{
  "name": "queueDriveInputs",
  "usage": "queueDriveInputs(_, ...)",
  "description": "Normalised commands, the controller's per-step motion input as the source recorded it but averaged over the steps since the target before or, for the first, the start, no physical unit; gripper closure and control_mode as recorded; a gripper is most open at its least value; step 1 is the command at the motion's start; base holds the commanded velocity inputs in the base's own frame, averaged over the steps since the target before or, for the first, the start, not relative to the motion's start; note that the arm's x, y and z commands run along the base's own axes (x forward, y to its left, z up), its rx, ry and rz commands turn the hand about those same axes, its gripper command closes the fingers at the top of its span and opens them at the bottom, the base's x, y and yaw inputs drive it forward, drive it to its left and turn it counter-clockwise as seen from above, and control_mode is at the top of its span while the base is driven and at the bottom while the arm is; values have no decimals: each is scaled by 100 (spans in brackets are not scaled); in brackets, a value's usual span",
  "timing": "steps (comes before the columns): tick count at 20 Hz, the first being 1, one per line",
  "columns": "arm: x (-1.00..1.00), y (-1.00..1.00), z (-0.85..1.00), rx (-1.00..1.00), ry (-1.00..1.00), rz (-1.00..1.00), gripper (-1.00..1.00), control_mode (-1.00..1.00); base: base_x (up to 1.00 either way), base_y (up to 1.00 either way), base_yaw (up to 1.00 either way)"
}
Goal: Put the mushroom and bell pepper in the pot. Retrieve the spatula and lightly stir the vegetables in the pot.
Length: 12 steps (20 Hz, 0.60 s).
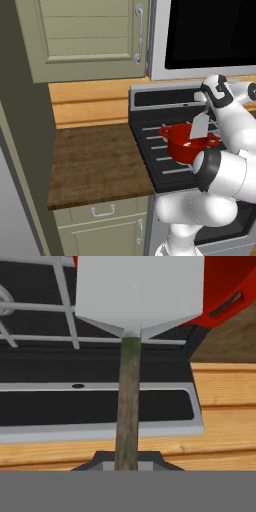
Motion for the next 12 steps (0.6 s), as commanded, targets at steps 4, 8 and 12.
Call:
queueDriveInputs(4,-2,1,-47,0,-22,0,100,-100,0,0,0)
queueDriveInputs(8,-17,7,-29,0,-33,0,100,-100,0,0,0)
queueDriveInputs(12,-5,19,-46,0,-10,0,100,-100,0,0,0)
